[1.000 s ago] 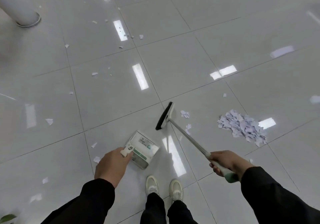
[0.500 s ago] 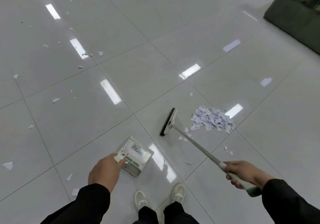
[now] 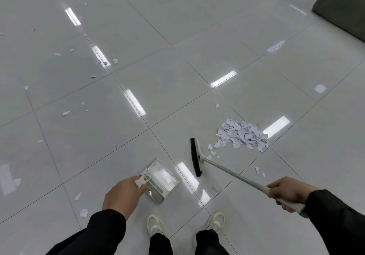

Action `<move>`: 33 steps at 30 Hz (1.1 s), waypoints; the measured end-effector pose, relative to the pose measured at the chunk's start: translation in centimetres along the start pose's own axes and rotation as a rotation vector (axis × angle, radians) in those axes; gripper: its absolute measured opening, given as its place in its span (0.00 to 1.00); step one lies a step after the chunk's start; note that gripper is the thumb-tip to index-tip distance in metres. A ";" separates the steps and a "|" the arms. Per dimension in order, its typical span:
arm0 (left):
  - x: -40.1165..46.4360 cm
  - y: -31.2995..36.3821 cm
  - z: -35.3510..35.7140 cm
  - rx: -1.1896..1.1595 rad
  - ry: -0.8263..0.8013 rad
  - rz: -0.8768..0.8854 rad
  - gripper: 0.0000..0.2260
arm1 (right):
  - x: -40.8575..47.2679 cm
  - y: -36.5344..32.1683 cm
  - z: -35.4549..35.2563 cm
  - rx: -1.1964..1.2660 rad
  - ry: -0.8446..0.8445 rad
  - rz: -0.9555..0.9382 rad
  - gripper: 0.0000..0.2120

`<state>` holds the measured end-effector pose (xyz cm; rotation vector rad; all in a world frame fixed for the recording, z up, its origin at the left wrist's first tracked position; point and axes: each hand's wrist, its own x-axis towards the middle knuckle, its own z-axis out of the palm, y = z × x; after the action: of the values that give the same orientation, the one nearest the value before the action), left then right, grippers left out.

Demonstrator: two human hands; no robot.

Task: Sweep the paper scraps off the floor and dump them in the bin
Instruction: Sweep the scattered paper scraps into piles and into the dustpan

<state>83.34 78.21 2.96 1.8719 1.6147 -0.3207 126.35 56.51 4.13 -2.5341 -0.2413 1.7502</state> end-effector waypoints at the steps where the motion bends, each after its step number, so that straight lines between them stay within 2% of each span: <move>1: -0.2 1.2 0.8 -0.010 0.000 -0.015 0.11 | 0.7 0.4 -2.0 -0.012 0.018 -0.002 0.08; 5: -1.0 4.9 2.6 -0.009 0.014 -0.041 0.13 | 3.6 1.4 -8.2 -0.035 0.120 -0.011 0.08; 8: -1.1 8.6 3.6 -0.025 0.037 -0.061 0.15 | 4.8 2.7 -11.9 0.022 0.132 -0.036 0.08; 13: 0.4 17.0 4.6 -0.033 0.044 -0.031 0.15 | 3.1 7.3 -18.6 0.229 0.021 -0.059 0.09; 18: 3.6 22.3 3.5 -0.027 0.076 0.004 0.15 | 3.0 7.3 -19.3 0.546 -0.066 -0.065 0.10; 26: 10.9 28.5 -0.2 -0.026 0.093 0.094 0.18 | 7.3 -5.1 -18.3 0.937 -0.113 -0.103 0.14; 28: 15.6 30.0 -2.6 0.021 0.099 0.150 0.18 | 10.5 -10.7 -18.2 1.022 -0.123 -0.081 0.14; 29: 15.3 30.5 -2.7 0.028 0.096 0.157 0.18 | 10.5 -11.3 -18.0 1.037 -0.105 -0.073 0.14; 31: 21.4 32.0 -5.7 0.067 0.075 0.214 0.17 | 14.2 -17.4 -17.6 1.092 -0.113 -0.040 0.14; 32: 21.1 32.6 -5.7 0.088 0.059 0.235 0.17 | 13.8 -17.7 -17.5 1.094 -0.096 -0.048 0.14; 33: 24.9 33.3 -7.4 0.120 0.025 0.262 0.17 | 15.5 -20.6 -17.5 1.124 -0.085 -0.031 0.13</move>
<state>118.85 101.06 4.69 2.1574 1.3707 -0.2871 145.98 80.11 -1.25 -1.6094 0.5472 1.3588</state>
